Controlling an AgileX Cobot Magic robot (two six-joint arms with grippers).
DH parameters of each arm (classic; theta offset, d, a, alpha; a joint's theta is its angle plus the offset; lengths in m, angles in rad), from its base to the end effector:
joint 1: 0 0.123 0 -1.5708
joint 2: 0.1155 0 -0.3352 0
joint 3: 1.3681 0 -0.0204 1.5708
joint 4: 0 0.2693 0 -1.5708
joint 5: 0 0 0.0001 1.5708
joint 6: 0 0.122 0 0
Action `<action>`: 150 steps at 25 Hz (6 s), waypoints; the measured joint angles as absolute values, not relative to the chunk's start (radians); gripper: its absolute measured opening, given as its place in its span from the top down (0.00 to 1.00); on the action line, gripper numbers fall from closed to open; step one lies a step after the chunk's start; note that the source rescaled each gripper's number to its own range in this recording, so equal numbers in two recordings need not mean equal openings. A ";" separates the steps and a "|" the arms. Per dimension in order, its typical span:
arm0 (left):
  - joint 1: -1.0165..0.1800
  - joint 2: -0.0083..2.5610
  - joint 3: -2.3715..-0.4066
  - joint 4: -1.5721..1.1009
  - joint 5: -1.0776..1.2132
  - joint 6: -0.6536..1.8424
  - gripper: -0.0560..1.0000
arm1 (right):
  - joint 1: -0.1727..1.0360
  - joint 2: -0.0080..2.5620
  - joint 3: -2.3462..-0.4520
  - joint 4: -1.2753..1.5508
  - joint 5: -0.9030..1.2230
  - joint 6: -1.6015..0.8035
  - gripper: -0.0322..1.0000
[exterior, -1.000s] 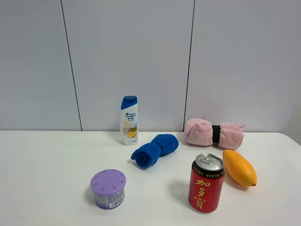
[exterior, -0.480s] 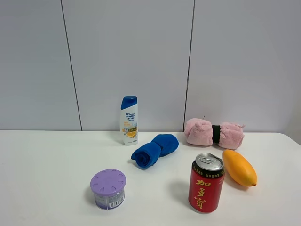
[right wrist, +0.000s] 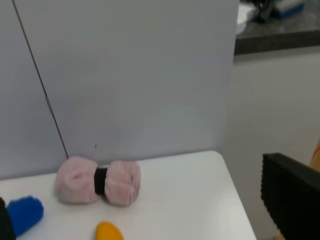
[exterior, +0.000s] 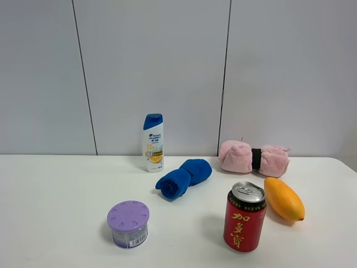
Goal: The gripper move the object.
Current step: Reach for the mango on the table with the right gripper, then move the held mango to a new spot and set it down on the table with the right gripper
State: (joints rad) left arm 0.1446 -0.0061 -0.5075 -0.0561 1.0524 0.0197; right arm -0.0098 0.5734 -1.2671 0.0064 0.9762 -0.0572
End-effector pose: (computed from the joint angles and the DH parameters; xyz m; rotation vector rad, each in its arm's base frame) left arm -0.0120 -0.0078 0.2755 -0.1234 2.0176 0.0373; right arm 0.0378 0.0003 0.5164 -0.0425 1.7658 -0.0413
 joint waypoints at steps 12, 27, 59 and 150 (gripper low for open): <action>0.145 -0.006 -0.507 -0.056 1.052 0.020 0.00 | -0.010 1.060 -1.764 0.051 1.169 -0.058 0.00; 0.145 -0.006 -0.507 -0.056 1.052 0.020 0.00 | -0.010 1.351 -1.833 0.059 1.213 -0.059 0.00; 0.145 -0.006 -0.507 -0.056 1.052 0.020 0.00 | -0.010 1.654 -1.613 0.126 1.221 -0.058 0.00; 0.145 -0.006 -0.507 -0.056 1.052 0.020 0.00 | 0.151 2.187 -1.538 0.014 1.096 0.000 0.97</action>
